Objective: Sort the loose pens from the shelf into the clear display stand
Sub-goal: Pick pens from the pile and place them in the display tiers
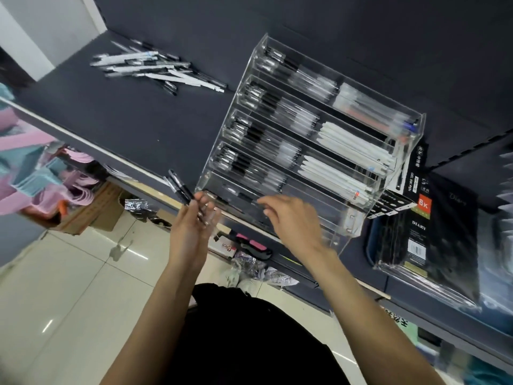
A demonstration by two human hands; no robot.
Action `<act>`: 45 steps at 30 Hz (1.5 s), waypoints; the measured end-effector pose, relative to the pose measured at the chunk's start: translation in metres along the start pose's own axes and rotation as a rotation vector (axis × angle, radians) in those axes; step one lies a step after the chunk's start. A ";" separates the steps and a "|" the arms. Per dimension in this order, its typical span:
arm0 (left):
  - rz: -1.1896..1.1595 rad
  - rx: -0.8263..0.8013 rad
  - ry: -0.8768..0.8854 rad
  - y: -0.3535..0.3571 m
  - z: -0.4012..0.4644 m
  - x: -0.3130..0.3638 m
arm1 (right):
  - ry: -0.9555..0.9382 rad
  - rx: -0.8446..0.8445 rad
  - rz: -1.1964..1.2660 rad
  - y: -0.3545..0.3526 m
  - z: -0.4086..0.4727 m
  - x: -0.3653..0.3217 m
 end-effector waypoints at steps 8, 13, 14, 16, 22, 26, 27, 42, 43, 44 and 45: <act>0.157 0.175 0.079 -0.023 -0.017 0.012 | -0.061 -0.099 -0.156 0.058 0.027 -0.021; 0.157 0.188 0.039 -0.029 -0.021 0.013 | -0.148 -0.159 -0.107 0.065 0.034 -0.027; 0.150 0.184 0.030 -0.030 -0.021 0.012 | -0.145 -0.166 -0.095 0.063 0.033 -0.027; 0.171 0.171 0.021 -0.031 -0.020 0.008 | -0.114 -0.151 -0.037 0.053 0.028 -0.027; 0.265 0.131 0.011 -0.015 -0.025 -0.005 | 0.026 -0.210 0.581 0.021 -0.001 -0.048; 0.250 0.036 0.012 0.002 -0.026 -0.011 | 0.089 -0.190 0.671 0.017 -0.006 -0.041; 0.285 0.039 0.027 0.002 -0.027 -0.009 | 0.111 -0.172 0.655 0.016 -0.005 -0.035; 0.390 0.161 0.194 -0.033 -0.026 0.012 | -0.126 -0.105 -0.408 0.054 0.028 -0.022; 0.384 0.146 0.205 -0.032 -0.026 0.013 | -0.123 -0.110 -0.382 0.056 0.028 -0.021; 0.376 0.137 0.213 -0.030 -0.026 0.013 | -0.121 -0.112 -0.368 0.057 0.028 -0.020; 0.372 0.133 0.216 -0.029 -0.026 0.013 | -0.121 -0.100 -0.357 0.056 0.028 -0.019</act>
Point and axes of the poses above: each hand's wrist, its own z-axis towards the middle knuckle, its own y-axis out of the palm, x = y × z, the point moved 6 cm from there along z, towards the middle knuckle, and after that the axes turned 12 degrees about -z, right-handed, at the moved point
